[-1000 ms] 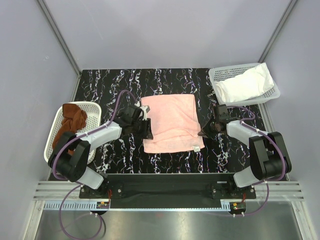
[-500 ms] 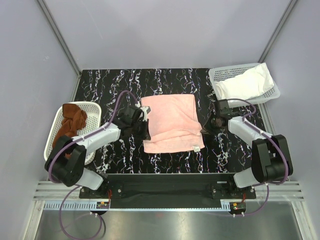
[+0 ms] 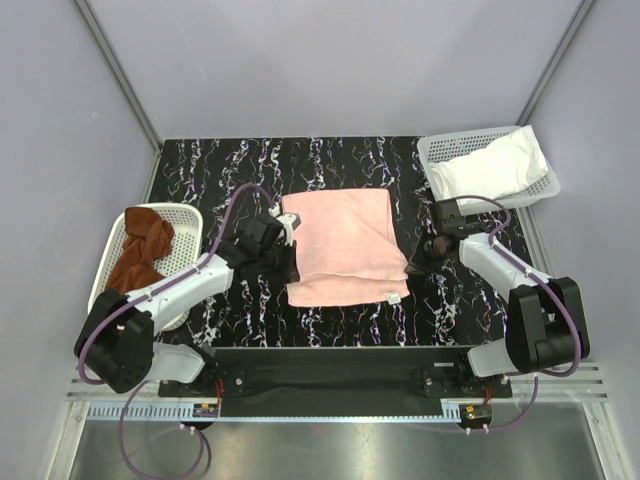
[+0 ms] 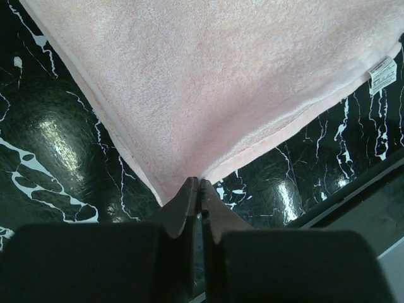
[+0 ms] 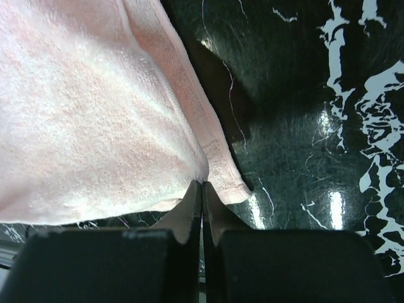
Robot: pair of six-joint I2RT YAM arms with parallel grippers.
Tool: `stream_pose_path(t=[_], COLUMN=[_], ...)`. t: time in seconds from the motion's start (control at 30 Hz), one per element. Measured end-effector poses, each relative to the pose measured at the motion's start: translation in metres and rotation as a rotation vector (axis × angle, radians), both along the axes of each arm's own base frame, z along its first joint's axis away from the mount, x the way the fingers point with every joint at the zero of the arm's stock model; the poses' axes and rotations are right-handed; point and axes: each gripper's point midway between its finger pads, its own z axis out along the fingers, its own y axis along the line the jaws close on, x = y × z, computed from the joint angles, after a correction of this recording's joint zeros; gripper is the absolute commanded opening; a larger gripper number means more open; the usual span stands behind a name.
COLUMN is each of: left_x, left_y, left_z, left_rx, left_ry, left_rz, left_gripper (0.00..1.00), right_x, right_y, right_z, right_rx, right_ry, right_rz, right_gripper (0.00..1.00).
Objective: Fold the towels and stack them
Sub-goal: Fold the towel
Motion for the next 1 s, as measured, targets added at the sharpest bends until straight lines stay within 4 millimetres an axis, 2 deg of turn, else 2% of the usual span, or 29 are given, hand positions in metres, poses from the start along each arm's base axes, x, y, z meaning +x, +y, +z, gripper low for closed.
stream_pose_path(t=[0.17, 0.2, 0.23, 0.27, 0.3, 0.4, 0.53, 0.87, 1.0], left_x=[-0.018, -0.023, -0.028, -0.032, -0.035, -0.035, -0.028, -0.018, -0.017], left_y=[0.012, 0.015, 0.019, 0.022, 0.025, 0.028, 0.028, 0.020, 0.020], left_z=[-0.027, -0.034, -0.040, -0.044, -0.047, -0.045, -0.043, -0.066, -0.068], left_rx=[0.041, 0.052, 0.061, 0.068, 0.074, 0.071, 0.059, 0.084, 0.089], left_ry=[0.063, 0.083, 0.102, 0.116, 0.127, 0.127, 0.116, 0.194, 0.198], left_rz=[0.023, 0.032, 0.042, 0.055, 0.072, 0.122, 0.178, 0.242, 0.255], left_gripper=[0.28, 0.35, 0.40, 0.42, 0.44, 0.46, 0.44, 0.37, 0.19], right_x=[-0.017, -0.021, -0.025, -0.027, -0.029, -0.029, -0.029, -0.029, -0.028], right_y=[0.004, 0.005, 0.006, 0.006, 0.006, 0.006, 0.005, 0.003, 0.003], right_z=[-0.013, -0.016, -0.018, -0.020, -0.022, -0.023, -0.024, -0.027, -0.033], right_rx=[0.033, 0.039, 0.046, 0.050, 0.051, 0.049, 0.042, 0.033, 0.031], right_ry=[0.035, 0.046, 0.056, 0.066, 0.073, 0.076, 0.076, 0.069, 0.066], right_rz=[0.027, 0.031, 0.034, 0.036, 0.035, 0.038, 0.037, 0.045, 0.049], right_gripper=[0.00, 0.01, 0.06, 0.16, 0.23, 0.38, 0.42, 0.41, 0.41])
